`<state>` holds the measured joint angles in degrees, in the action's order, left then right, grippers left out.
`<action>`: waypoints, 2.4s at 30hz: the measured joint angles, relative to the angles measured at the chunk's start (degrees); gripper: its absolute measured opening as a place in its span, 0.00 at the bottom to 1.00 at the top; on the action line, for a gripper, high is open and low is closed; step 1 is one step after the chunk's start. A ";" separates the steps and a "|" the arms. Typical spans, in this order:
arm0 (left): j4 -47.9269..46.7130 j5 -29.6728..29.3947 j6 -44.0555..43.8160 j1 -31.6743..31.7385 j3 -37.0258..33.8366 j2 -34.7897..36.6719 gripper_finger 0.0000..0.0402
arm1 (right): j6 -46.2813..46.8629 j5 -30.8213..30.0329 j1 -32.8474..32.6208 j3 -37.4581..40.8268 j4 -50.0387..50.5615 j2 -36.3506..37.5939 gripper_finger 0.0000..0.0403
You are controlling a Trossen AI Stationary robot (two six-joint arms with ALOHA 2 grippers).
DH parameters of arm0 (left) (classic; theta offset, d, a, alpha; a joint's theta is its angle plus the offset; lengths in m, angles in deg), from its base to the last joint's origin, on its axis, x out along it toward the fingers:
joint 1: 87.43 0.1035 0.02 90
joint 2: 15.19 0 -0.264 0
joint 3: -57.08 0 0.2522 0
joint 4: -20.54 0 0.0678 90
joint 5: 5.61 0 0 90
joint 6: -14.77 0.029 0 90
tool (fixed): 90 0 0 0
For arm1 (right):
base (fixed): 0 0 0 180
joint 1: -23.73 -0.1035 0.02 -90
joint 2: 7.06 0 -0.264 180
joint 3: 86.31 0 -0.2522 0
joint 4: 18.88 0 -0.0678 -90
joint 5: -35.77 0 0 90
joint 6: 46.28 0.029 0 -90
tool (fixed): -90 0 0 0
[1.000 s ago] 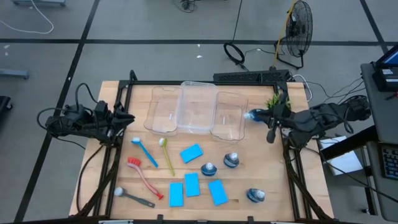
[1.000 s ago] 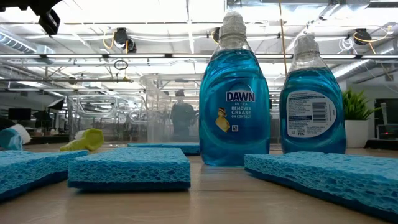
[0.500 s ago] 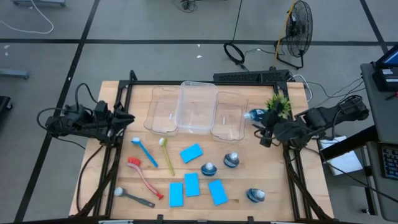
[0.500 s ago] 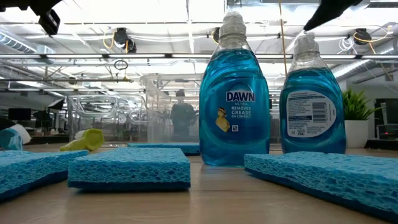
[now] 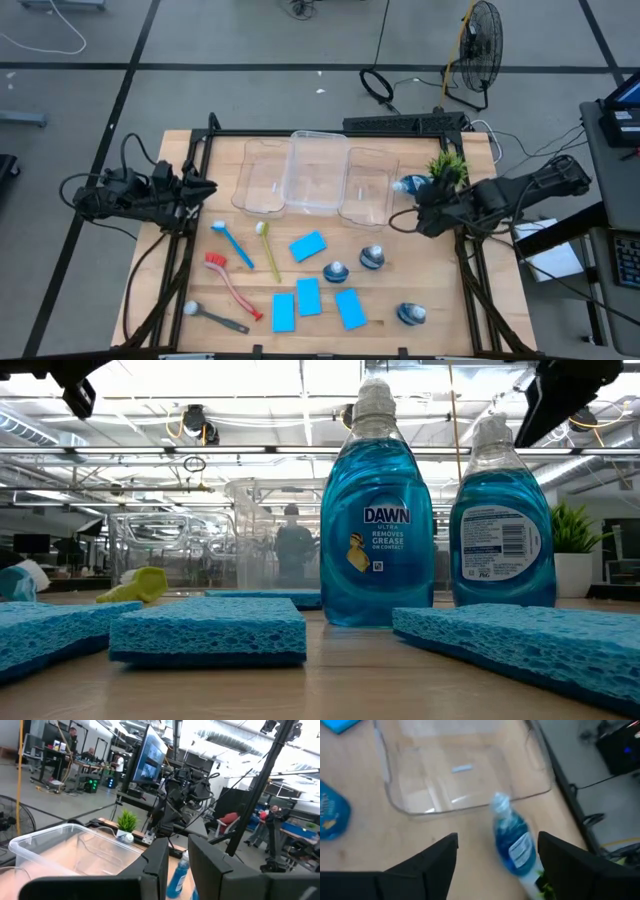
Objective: Pick & Place Kitchen Sink Supplies
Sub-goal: Put the blue dish soap into the right transparent bin
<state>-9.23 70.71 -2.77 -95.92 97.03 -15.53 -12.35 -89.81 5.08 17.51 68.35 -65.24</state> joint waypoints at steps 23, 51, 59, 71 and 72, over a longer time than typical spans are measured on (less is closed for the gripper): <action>-0.01 -0.01 0.88 0.01 0.00 0.00 0.19 | -4.49 -1.62 3.92 18.52 -18.04 0.43 0.69; 0.02 0.01 3.76 0.00 0.00 -0.02 0.19 | -23.67 -0.22 15.63 21.62 -32.26 -2.09 0.69; 0.02 -2.51 4.35 0.00 0.00 -0.02 0.19 | -24.19 -0.41 19.20 21.62 -34.47 -6.13 0.69; -0.02 -3.44 4.35 0.02 0.00 -0.02 0.19 | -24.17 -0.20 23.64 21.62 -35.52 -9.62 0.59; -0.02 -3.44 4.35 0.01 0.00 -0.02 0.19 | -24.15 -0.22 23.65 21.62 -35.52 -9.86 0.57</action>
<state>-9.25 67.27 1.58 -95.91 97.03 -15.56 -36.50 -90.02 28.73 39.13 32.84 -75.10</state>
